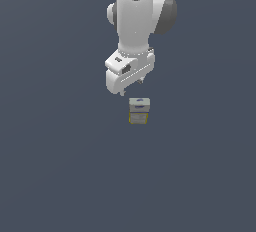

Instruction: Pick up the object and move it to a goal position.

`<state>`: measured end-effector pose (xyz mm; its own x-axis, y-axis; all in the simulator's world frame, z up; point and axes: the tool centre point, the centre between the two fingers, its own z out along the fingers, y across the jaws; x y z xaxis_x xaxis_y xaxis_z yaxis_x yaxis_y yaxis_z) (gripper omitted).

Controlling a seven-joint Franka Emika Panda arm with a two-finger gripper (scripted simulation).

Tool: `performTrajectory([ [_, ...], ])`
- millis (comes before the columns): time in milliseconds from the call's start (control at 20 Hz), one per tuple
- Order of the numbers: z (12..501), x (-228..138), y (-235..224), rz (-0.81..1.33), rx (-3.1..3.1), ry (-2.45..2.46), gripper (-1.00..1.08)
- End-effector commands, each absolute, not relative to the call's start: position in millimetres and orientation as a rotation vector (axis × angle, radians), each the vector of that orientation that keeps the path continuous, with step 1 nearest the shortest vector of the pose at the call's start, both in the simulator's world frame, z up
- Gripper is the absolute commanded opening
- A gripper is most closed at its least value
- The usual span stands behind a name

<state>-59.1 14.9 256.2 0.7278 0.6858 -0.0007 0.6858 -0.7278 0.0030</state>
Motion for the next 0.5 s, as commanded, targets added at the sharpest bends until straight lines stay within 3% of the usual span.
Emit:
performTrajectory([
  [0, 251, -59, 18, 0.0, 2.873, 1.263, 1.0],
  [450, 233, -59, 30, -0.001, 2.689, 1.619, 1.0],
])
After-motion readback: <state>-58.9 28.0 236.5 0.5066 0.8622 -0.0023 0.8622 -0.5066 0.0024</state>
